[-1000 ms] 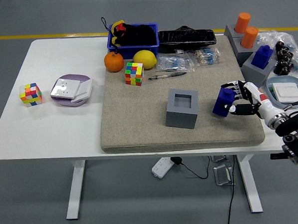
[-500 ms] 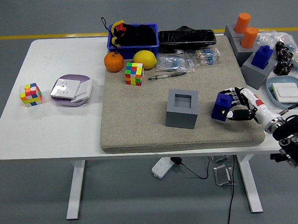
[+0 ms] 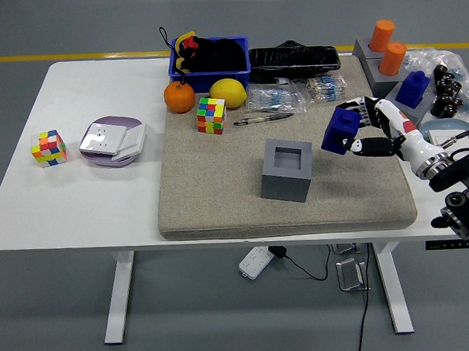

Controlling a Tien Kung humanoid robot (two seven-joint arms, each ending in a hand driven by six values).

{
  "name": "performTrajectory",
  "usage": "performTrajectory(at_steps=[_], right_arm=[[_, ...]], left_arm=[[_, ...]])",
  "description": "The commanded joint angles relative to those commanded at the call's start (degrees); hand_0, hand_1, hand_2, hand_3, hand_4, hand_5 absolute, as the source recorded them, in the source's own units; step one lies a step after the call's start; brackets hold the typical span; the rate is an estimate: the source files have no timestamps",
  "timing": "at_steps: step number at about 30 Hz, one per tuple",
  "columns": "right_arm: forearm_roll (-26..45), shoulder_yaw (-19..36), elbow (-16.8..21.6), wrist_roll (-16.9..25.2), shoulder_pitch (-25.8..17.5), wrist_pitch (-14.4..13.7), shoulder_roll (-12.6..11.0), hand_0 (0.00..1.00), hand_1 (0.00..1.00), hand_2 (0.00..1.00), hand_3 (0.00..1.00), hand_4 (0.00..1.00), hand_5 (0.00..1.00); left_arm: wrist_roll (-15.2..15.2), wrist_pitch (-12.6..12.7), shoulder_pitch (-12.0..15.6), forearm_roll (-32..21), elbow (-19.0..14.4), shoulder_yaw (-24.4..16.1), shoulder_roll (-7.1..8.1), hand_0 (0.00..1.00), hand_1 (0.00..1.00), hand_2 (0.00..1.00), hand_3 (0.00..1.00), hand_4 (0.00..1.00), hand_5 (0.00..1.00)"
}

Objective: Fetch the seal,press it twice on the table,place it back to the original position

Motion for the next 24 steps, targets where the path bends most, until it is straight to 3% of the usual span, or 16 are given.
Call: performTrajectory(at_steps=[6,24], right_arm=[[1.01,-2.20,1.76,-0.60,0.91,0.63,0.72,0.558,0.421,0.368,0.381,0.697,0.002],[2.24,-8.70,1.11,-0.90,3.84,1.37,2.57,0.558,0.422,0.368,0.383,0.706,0.002]], left_arm=[[-0.01,0.08,0.09,-0.33,0.08,0.34,-0.06,0.819,0.817,0.791,0.836,0.817,0.434],[0.12,0.02,-0.02,-0.03,0.07,-0.06,-0.17,0.820,0.816,0.791,0.836,0.817,0.433]])
